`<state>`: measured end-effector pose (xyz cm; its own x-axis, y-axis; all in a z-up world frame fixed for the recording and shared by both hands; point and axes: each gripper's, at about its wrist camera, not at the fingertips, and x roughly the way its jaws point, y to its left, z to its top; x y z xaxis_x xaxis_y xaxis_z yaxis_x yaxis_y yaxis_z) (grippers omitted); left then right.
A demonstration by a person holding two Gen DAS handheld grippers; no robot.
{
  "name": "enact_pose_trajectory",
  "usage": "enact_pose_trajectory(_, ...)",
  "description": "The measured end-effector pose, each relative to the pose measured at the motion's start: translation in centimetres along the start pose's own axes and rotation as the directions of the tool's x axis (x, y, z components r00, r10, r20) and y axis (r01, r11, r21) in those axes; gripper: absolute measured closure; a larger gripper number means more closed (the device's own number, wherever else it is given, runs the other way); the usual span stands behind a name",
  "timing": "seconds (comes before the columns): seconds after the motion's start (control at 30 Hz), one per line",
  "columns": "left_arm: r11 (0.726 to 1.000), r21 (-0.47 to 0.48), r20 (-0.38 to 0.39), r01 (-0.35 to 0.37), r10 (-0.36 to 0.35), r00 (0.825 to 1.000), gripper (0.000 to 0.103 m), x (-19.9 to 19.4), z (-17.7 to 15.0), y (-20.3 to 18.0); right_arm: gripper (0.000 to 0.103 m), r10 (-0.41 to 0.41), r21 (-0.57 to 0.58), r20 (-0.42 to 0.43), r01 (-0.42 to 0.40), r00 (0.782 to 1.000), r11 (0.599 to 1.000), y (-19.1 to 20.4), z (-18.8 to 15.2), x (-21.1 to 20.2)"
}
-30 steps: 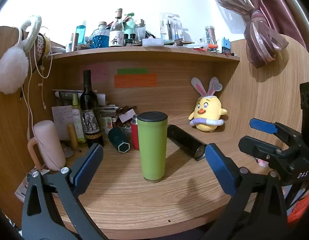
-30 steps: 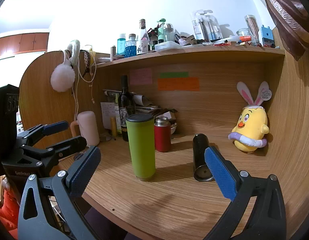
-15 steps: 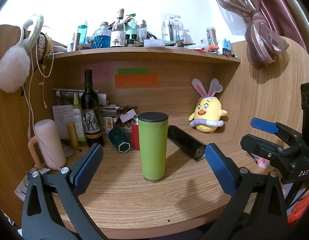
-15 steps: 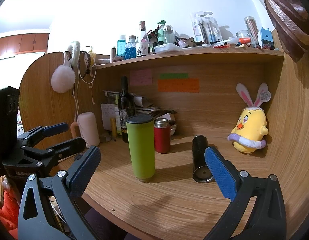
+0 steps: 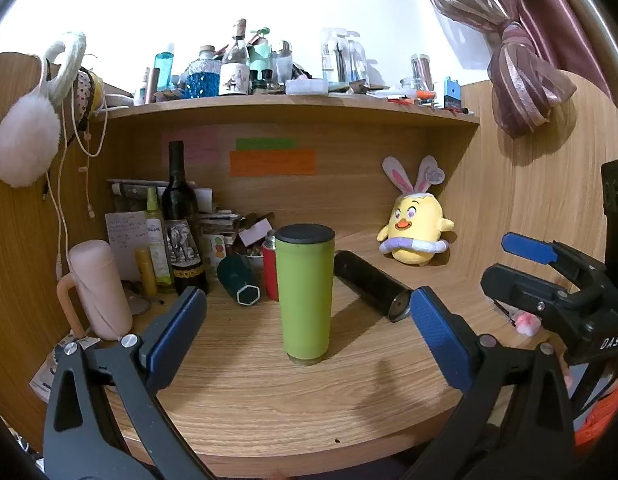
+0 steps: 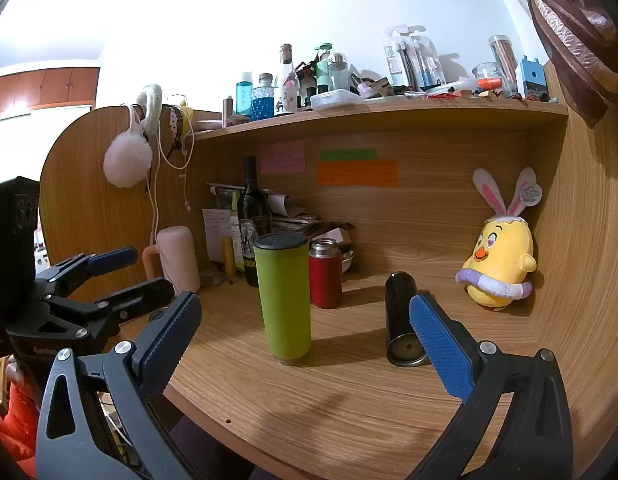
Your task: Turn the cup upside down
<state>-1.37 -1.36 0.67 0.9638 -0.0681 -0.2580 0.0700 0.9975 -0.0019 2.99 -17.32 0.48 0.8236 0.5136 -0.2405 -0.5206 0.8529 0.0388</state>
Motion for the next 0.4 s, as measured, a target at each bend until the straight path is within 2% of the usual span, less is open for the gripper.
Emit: enact_pose_trajectory(0.4, 1.000, 0.008, 0.002, 0.025, -0.025, 1.000, 0.000, -0.19, -0.18, 0.01, 0.000, 0.002, 0.000, -0.004, -0.002, 1.000, 1.000, 0.06, 0.05, 0.12)
